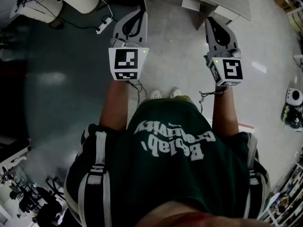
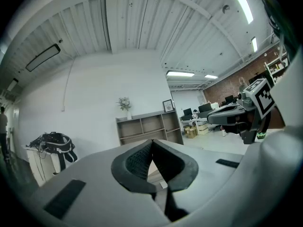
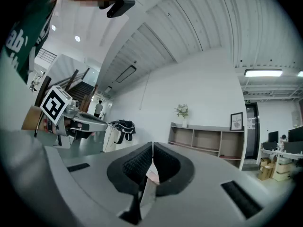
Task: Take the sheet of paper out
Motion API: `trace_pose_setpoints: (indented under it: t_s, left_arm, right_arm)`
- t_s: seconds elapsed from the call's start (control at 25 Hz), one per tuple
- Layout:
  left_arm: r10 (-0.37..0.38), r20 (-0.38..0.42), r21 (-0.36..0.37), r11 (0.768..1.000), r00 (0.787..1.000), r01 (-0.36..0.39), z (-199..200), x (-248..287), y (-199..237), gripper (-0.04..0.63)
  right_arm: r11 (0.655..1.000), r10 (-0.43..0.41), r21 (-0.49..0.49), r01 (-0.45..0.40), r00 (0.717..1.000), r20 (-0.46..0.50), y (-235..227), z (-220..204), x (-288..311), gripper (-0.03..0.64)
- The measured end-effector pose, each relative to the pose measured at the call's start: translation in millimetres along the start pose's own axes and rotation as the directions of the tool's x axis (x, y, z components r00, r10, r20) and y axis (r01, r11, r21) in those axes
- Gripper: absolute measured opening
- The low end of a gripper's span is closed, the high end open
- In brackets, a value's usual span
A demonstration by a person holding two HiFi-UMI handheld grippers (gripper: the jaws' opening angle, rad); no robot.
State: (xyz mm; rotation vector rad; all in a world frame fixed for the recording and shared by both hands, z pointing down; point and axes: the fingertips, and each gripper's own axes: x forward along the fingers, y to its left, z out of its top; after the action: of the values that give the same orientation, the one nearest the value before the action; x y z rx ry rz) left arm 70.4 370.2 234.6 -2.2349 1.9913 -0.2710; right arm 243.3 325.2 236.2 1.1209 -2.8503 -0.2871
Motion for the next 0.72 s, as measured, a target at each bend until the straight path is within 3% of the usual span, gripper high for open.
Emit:
trace_pose_setpoints:
  t_s: [0.72]
  left_arm:
    - [0.009,0.019,-0.005,1.0,1.0,-0.009,-11.1,-41.9,44.6,0.018]
  right_arm:
    - [1.0,-0.001,-0.004,0.001,1.0,-0.016,58.2,6.1,10.3,0.037]
